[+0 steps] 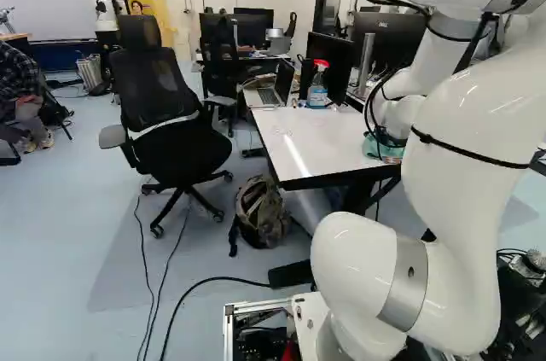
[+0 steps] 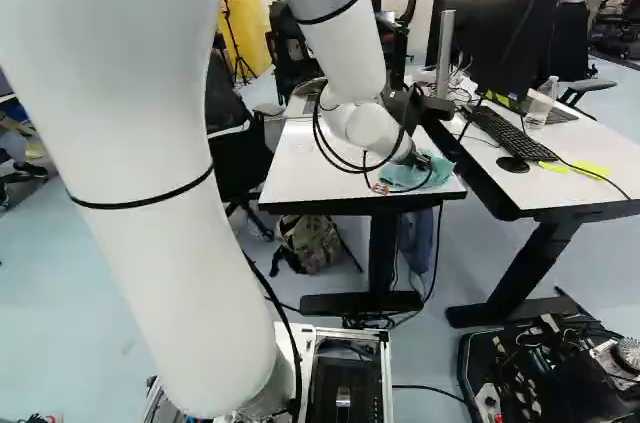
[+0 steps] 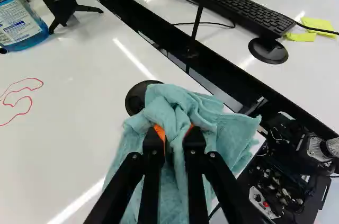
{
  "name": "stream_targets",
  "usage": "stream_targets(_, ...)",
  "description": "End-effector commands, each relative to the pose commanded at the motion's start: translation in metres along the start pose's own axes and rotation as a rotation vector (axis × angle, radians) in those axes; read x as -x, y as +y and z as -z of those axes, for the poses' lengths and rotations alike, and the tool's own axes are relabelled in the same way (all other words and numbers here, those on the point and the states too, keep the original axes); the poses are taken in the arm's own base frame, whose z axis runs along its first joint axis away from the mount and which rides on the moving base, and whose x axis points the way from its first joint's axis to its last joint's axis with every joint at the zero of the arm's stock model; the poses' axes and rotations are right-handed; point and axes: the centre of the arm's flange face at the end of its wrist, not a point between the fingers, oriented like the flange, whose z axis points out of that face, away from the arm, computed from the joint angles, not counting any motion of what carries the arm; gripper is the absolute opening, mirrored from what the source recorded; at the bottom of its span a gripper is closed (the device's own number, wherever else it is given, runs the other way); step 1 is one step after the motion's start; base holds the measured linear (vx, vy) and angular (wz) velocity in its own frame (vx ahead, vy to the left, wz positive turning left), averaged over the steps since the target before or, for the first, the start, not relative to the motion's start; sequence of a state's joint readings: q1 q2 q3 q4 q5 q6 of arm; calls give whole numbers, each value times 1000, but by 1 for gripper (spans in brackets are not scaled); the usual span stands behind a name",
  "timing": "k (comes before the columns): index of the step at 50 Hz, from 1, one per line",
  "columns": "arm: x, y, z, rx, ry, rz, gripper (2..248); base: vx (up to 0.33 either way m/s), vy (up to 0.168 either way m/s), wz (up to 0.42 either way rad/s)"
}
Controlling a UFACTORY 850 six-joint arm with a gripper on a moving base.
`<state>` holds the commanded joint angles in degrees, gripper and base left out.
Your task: Clean the table with the green towel
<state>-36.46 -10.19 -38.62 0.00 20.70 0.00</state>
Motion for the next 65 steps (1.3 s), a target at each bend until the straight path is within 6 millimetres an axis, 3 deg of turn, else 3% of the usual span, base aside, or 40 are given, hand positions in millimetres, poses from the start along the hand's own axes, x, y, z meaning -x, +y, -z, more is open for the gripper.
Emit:
stream_targets(28, -14, -11, 29, -18, 61, 15, 51, 0, 0, 0)
stream_targets(65, -43, -71, 59, -124, 151, 92, 51, 0, 0, 0)
